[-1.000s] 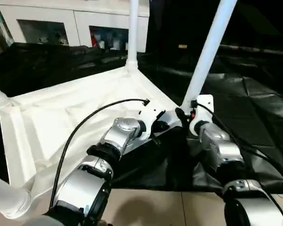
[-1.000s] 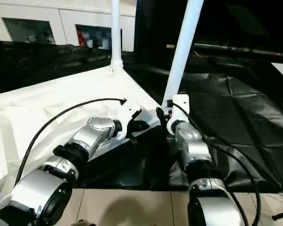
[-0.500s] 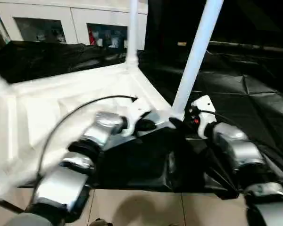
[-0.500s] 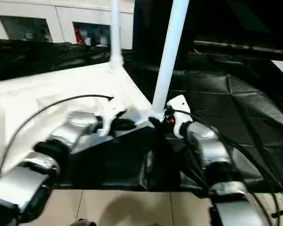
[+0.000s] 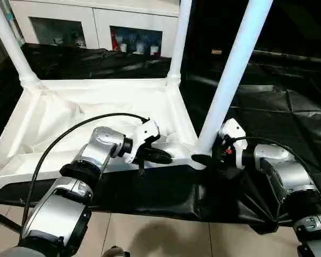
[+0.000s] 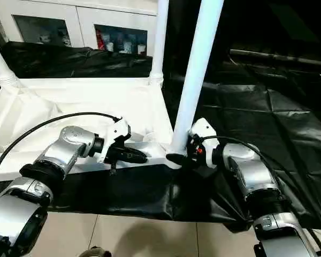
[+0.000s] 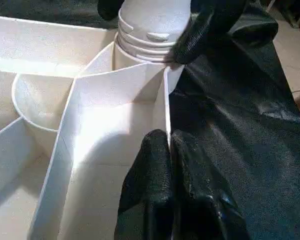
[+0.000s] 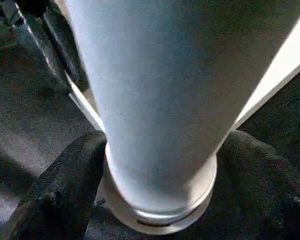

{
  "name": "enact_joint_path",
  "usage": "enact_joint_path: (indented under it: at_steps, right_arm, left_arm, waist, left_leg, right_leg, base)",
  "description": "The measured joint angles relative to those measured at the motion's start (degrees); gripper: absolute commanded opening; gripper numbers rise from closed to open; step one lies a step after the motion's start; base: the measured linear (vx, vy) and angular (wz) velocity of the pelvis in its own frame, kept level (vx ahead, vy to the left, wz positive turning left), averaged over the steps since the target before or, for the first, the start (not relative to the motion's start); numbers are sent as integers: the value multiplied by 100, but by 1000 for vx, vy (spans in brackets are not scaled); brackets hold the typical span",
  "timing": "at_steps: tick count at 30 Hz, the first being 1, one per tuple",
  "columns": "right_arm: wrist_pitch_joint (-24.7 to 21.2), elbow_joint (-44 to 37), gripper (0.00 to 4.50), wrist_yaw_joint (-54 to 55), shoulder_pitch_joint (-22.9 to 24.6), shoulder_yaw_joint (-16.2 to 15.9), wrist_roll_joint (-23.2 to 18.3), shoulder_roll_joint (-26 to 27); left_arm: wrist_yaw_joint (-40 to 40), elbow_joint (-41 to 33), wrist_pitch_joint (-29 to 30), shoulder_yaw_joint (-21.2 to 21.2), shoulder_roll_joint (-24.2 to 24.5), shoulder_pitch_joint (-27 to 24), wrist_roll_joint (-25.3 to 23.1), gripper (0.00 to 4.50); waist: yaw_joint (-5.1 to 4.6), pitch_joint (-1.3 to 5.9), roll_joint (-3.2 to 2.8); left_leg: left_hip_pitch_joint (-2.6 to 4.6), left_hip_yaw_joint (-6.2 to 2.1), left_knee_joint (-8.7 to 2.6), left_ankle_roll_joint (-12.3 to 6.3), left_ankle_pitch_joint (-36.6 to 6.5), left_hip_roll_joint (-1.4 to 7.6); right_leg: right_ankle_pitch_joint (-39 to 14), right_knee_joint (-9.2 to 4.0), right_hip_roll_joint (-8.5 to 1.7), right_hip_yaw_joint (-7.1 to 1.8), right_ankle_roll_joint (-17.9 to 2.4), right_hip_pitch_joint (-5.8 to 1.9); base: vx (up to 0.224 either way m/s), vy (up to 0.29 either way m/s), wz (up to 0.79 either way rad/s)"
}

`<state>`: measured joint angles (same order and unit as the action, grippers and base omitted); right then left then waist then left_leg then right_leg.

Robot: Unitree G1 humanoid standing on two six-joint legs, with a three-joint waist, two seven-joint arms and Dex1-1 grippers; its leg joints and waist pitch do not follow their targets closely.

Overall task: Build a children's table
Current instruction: Rotate leg to tighten

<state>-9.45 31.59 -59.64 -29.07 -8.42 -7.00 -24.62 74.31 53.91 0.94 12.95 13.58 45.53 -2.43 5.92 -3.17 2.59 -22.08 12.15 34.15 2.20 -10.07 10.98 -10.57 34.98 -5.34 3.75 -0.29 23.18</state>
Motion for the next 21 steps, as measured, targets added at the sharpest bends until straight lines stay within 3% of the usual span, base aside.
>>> enact_joint_path:
  at_steps: [3,4,9,17,21]
  right_arm:
    - [-6,2,357,-28,-1,6,-9,6]
    - [-9,3,332,-33,-1,6,-11,12]
    - [-11,15,293,-43,-4,7,-13,43]
    - [-41,34,276,-2,-3,44,-13,102]
    - [-32,441,275,1063,-67,432,-25,611]
  left_arm:
    - [6,-40,27,1,4,-14,0,0]
    - [6,-40,29,1,6,-14,0,0]
    - [5,-41,29,1,21,-15,1,0]
    - [-11,-96,33,-4,40,-54,2,0]
    - [-773,-15,130,-52,-119,22,-128,0]
  waist:
    - [-4,-1,3]
    - [-6,-2,3]
    - [-17,-4,7]
    - [-38,-4,14]
    - [-96,7,45]
  left_leg:
    - [0,0,0,0,0,0]
    - [0,0,0,0,0,0]
    - [0,0,0,0,0,0]
    - [1,0,0,0,0,0]
    - [13,-2,3,3,1,-2]
  right_leg:
    - [0,0,0,0,1,0]
    - [0,0,0,0,0,0]
    - [0,2,0,0,0,0]
    - [0,3,0,0,0,0]
    - [2,4,0,-3,-3,-8]
  base:
    - [0,0,0]
    - [0,0,0]
    - [0,0,0]
    - [0,0,0]
    - [0,0,0]
